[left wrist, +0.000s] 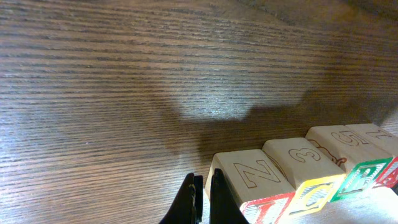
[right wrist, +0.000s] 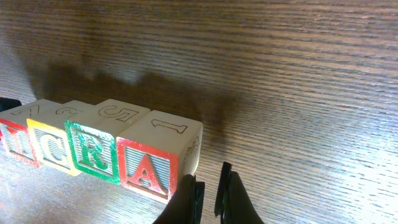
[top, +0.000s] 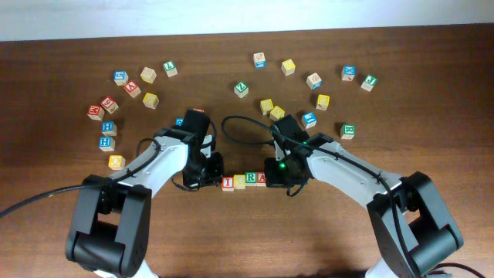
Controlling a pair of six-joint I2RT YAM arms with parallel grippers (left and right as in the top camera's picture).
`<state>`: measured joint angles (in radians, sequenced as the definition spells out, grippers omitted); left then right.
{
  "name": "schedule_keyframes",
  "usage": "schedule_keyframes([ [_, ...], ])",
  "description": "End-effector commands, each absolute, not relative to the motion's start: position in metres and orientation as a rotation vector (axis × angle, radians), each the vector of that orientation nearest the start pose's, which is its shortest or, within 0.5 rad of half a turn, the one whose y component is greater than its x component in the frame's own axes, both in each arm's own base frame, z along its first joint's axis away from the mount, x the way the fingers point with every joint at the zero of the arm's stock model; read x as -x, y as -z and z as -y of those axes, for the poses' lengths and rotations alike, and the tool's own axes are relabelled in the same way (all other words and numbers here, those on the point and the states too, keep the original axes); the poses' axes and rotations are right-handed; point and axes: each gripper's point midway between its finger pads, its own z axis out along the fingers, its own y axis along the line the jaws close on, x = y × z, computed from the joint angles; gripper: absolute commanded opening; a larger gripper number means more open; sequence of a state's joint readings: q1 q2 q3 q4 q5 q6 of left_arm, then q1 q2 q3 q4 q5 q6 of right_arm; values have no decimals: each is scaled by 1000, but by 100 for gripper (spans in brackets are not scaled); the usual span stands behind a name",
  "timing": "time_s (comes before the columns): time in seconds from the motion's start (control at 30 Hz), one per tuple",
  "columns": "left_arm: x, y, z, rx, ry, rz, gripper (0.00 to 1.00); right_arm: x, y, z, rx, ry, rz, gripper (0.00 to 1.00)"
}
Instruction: Spell out ICRA
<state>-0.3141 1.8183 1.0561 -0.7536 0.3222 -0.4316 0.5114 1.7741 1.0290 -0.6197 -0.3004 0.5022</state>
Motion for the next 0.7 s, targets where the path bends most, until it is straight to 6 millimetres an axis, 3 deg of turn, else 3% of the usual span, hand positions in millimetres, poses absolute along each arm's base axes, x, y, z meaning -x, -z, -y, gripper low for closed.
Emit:
schedule_keyframes([
  [0.0, -280, -6, 154, 176, 535, -3170, 0, -271, -16, -215, 62, -578, -3064, 5],
  [0.67, -282, -2, 142, 180, 419, -3166, 0, -274, -14, -210, 65, -523, -3055, 10],
])
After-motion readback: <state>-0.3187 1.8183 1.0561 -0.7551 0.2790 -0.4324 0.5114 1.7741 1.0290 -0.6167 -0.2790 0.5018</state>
